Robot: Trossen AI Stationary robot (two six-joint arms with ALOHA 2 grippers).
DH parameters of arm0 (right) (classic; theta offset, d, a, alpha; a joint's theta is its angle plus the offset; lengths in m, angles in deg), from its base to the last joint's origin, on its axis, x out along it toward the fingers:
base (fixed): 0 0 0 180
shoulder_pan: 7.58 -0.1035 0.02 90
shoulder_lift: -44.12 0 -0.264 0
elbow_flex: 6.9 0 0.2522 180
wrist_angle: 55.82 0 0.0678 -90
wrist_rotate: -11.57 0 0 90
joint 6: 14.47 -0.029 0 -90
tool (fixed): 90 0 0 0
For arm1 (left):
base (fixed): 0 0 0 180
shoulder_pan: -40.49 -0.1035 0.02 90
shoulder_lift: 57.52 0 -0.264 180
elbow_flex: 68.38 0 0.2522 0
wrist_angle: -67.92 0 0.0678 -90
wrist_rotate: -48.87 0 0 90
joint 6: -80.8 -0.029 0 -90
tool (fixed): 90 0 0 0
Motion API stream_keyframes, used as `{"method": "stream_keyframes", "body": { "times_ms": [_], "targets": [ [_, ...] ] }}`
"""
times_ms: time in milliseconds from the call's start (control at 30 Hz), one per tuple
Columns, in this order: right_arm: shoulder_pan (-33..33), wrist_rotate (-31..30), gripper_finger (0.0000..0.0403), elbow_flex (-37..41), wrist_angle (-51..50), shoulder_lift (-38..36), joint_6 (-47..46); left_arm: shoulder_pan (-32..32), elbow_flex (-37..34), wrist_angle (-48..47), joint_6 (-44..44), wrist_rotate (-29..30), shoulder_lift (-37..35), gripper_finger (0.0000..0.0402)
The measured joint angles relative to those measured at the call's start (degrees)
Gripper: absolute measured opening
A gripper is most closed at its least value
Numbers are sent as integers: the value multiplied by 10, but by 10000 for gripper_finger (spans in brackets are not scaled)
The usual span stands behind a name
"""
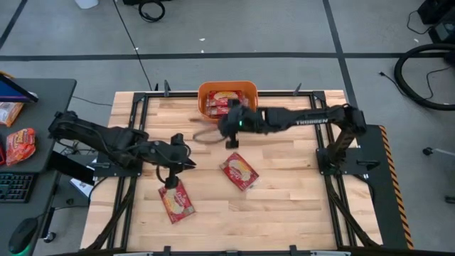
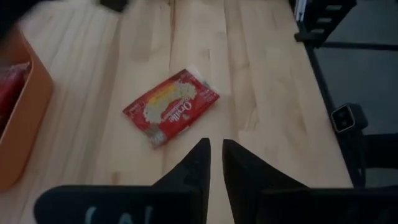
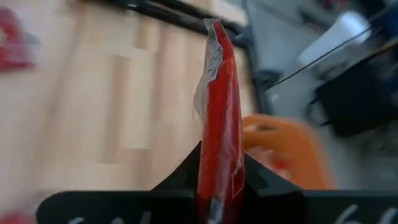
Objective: Sort popcorn bags into baskets
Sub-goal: Put the red popcorn bag into the orange bin
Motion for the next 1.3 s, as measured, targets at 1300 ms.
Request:
{"method": "stream_keyframes", "body": {
  "times_ms": [1300],
  "targets": [
    [282,188,163,201,202,-16,125,-213,0,57,-41,51,0,45]
  ]
}}
